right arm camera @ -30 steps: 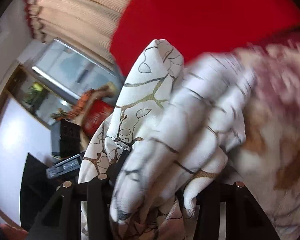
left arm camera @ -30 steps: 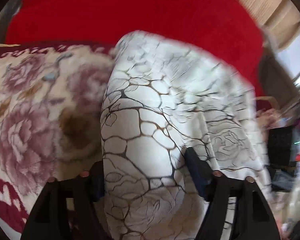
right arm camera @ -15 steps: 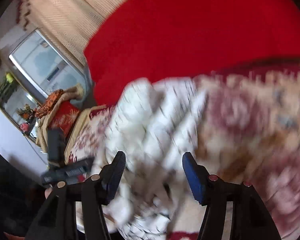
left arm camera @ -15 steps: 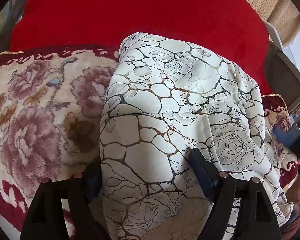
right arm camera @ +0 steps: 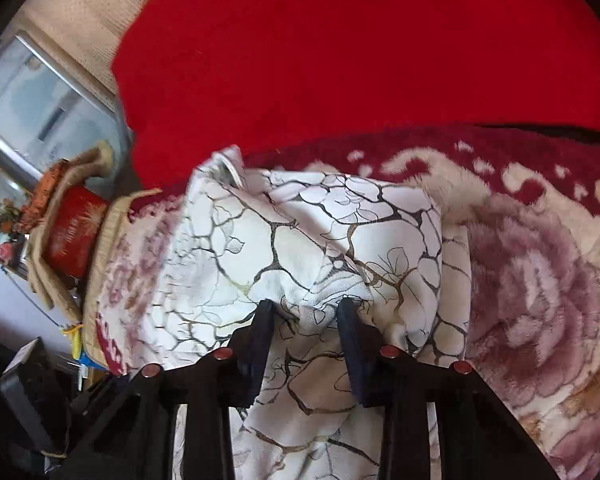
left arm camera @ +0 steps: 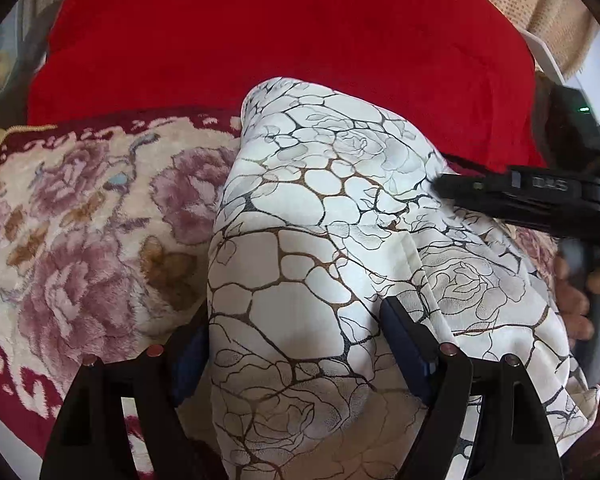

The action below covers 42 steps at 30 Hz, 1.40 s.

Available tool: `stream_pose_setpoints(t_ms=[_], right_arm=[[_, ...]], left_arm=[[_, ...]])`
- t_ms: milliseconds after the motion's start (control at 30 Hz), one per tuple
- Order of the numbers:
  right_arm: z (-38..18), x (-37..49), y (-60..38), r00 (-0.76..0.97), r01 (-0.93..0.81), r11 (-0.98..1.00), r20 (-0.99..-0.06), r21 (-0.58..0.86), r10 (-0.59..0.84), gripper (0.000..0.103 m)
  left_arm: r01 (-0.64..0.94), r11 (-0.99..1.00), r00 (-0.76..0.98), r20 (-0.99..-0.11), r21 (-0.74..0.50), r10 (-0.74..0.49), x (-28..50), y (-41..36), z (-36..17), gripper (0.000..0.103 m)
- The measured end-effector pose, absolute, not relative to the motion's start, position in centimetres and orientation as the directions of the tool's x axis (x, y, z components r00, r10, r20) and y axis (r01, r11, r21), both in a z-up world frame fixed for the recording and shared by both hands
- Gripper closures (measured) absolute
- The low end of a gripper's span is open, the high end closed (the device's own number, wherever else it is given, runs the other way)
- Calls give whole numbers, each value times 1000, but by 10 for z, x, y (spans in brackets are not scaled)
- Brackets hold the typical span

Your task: Fold large clothes

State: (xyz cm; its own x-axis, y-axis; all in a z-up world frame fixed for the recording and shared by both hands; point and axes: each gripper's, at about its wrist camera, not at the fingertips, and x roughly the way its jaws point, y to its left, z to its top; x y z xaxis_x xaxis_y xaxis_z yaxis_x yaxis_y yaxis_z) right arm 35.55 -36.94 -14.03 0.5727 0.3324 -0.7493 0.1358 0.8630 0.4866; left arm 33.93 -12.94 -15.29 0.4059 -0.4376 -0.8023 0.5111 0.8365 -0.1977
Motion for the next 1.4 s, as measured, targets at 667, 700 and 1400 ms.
stream_pose_setpoints(t_ms=[667,700,1400], right_arm=[[-137,194,-280,659,2,992,-746,123,91,64],[-135,192,-280,670,2,993,-737,122,90,64],[27,21,-285,887,116,976,-461,183,-18,27]], left_arm=[[445,889,706,-652,106,-276,256,-94,-95,22],[419,900,733,-631,122,-256,248,-90,-88,22],[207,972,890,-434,114,-138,112,-39,44,6]])
